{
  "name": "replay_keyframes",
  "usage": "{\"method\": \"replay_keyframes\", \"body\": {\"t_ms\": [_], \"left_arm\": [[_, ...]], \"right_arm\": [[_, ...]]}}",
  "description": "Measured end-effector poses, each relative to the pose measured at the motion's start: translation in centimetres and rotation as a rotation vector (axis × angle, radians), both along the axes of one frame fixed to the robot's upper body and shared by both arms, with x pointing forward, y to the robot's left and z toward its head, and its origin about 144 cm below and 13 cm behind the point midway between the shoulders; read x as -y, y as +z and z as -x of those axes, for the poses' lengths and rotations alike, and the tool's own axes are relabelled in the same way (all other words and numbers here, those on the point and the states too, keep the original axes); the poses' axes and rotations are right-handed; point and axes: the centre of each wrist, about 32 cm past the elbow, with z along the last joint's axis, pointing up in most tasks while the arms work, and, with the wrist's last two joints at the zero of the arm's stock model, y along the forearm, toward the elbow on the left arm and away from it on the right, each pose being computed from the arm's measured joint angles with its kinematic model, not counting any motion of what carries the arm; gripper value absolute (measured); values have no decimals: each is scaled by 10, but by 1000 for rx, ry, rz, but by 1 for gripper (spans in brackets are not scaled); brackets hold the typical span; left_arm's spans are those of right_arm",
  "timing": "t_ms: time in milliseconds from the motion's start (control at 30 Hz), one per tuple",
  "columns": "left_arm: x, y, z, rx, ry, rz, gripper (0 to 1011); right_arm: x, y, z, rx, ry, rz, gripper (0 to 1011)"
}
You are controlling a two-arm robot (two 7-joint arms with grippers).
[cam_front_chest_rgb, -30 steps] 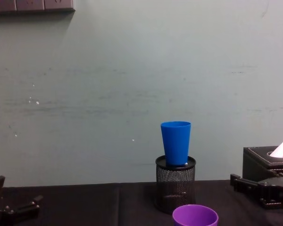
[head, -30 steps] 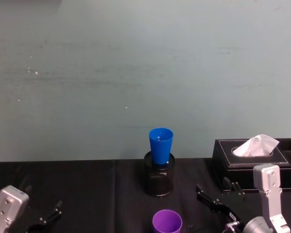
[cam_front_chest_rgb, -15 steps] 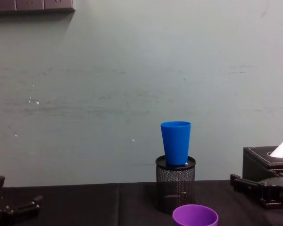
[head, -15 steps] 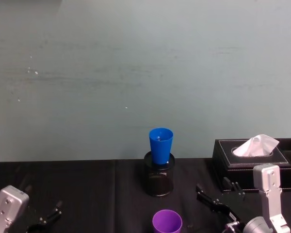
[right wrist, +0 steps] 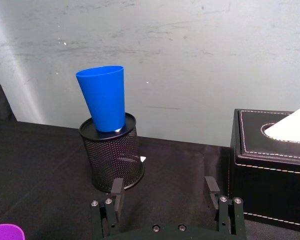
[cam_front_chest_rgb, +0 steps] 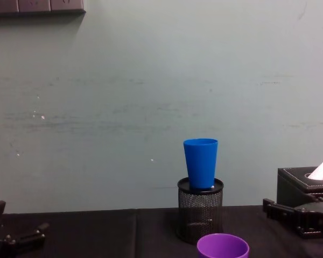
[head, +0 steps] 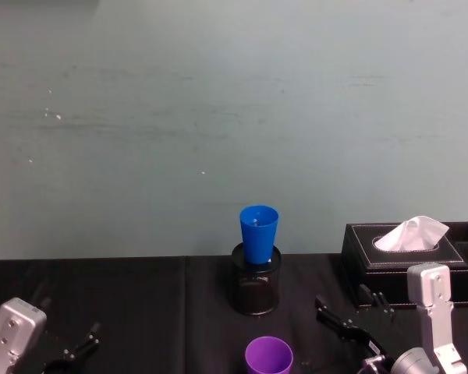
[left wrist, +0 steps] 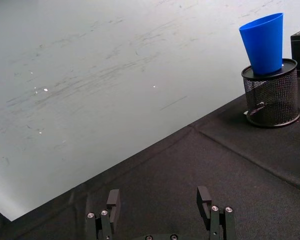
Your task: Pick up one cup with a gripper and tap it against the other cup.
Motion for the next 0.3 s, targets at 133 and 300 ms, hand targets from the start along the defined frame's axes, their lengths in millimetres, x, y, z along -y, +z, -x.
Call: {"method": "replay_keyframes", "body": {"t_ms": [133,300], "left_arm": [[0,0,0,0,0,0,1000],[0,0,0,0,0,0,1000]], "right_arm": [[0,0,0,0,0,0,1003],[0,0,0,0,0,0,1003]]}}
